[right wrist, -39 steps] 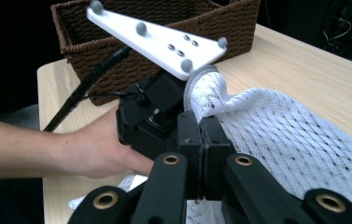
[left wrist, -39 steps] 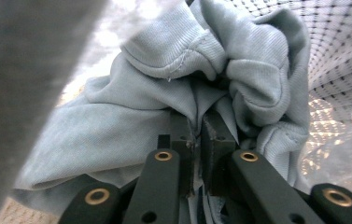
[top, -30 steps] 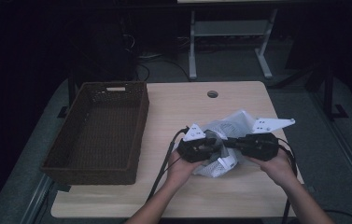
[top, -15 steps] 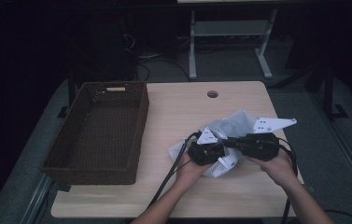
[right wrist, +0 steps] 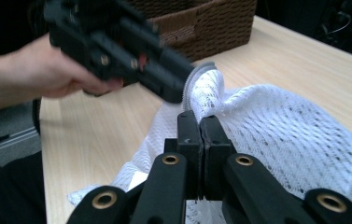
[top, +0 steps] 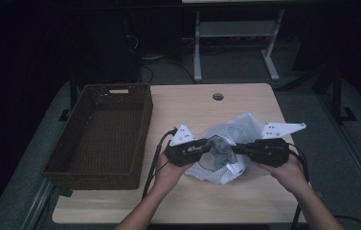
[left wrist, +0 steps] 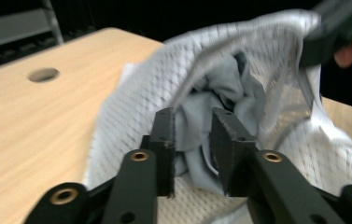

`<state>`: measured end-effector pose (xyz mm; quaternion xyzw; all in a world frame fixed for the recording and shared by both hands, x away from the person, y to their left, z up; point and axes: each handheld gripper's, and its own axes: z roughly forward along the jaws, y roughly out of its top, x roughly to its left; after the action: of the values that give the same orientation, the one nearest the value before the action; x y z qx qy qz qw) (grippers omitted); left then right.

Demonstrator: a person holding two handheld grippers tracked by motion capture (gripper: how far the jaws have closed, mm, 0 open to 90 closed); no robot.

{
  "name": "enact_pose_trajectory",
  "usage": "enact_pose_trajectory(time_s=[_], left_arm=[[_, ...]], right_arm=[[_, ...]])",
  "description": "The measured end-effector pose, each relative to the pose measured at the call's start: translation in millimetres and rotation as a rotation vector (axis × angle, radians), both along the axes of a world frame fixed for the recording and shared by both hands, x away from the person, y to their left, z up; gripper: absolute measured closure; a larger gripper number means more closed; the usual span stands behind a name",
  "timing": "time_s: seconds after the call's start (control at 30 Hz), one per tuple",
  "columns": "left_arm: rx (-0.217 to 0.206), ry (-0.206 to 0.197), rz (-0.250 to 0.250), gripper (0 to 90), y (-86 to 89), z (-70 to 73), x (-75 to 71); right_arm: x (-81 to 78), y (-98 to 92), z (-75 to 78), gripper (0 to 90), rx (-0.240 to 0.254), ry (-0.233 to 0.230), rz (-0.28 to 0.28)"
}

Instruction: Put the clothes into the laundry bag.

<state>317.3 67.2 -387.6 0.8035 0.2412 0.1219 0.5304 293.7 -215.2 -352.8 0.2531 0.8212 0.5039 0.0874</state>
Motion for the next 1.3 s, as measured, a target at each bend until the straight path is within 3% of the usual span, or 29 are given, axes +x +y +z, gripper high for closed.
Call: enact_pose_trajectory(time_s=[0.03,0.13,0.23,0.3,0.33,0.43,0.47,0.57,0.7,0.8,0.83,0.87,0.93,1.03,1.13,1.17,1.2,1.23,1.3], left_arm=[[-0.002,-0.027,0.009,64.1,1.9,4.4,0.2],[0.014,-0.044,0.008,56.1,-1.7,7.2,2.9],[0.026,-0.051,-0.009,53.4,-6.7,8.0,4.6],[0.048,-0.078,-0.036,53.0,-17.4,8.2,5.5],[0.048,-0.078,-0.036,54.8,-17.4,8.2,5.5],[0.068,-0.099,-0.085,82.8,-24.5,9.8,1.3],[0.063,-0.094,-0.098,87.7,-22.7,10.6,0.1],[0.08,-0.085,-0.124,88.5,-13.6,9.0,-3.4],[0.134,-0.046,-0.162,88.4,-2.8,-4.0,-7.2],[0.194,-0.002,-0.188,88.4,-0.2,-17.5,-8.5],[0.194,-0.002,-0.188,88.4,-0.2,-17.5,-8.5],[0.222,0.031,-0.205,88.4,0.0,-25.9,-7.8],[0.234,0.047,-0.212,88.3,-0.9,-29.6,-7.4],[0.269,0.104,-0.256,88.3,-9.2,-42.6,-6.0],[0.297,0.125,-0.29,88.1,-17.0,-49.1,-6.8],[0.325,0.137,-0.321,88.0,-25.6,-54.7,-7.6],[0.325,0.137,-0.321,88.0,-25.6,-54.7,-7.6],[0.33,0.148,-0.337,87.9,-34.7,-58.7,-8.5],[0.329,0.147,-0.338,87.9,-42.4,-59.8,-8.3]], right_arm=[[-0.3,0.9,-1.3,88.0,-0.005,0.005,0.006],[-0.9,2.7,-4.6,88.0,-0.013,0.015,0.018],[-1.0,3.5,-5.8,88.0,-0.02,0.021,0.027],[-1.7,5.1,-8.0,88.0,-0.029,0.029,0.04],[-1.7,5.1,-8.0,88.0,-0.029,0.029,0.04],[-2.5,8.0,-10.8,87.9,-0.041,0.04,0.056],[-2.5,8.3,-11.5,87.9,-0.043,0.043,0.061],[-1.9,8.2,-15.0,87.7,-0.051,0.056,0.068],[-2.9,14.8,-23.8,87.6,-0.079,0.087,0.089],[-4.4,22.1,-34.1,87.7,-0.14,0.108,0.103],[-3.9,23.6,-37.8,87.7,-0.164,0.11,0.105],[-3.0,25.0,-41.5,87.7,-0.183,0.12,0.103],[-1.9,25.9,-45.0,87.7,-0.198,0.135,0.103],[-0.1,26.0,-60.0,87.6,-0.256,0.186,0.102],[-2.0,21.9,-70.0,87.7,-0.278,0.219,0.099],[-3.1,15.6,-79.9,87.7,-0.307,0.238,0.085],[-3.1,15.6,-79.9,87.7,-0.307,0.238,0.085],[-0.9,9.1,-86.0,87.8,-0.347,0.235,0.051],[4.6,4.1,-86.1,87.8,-0.374,0.215,0.015]])
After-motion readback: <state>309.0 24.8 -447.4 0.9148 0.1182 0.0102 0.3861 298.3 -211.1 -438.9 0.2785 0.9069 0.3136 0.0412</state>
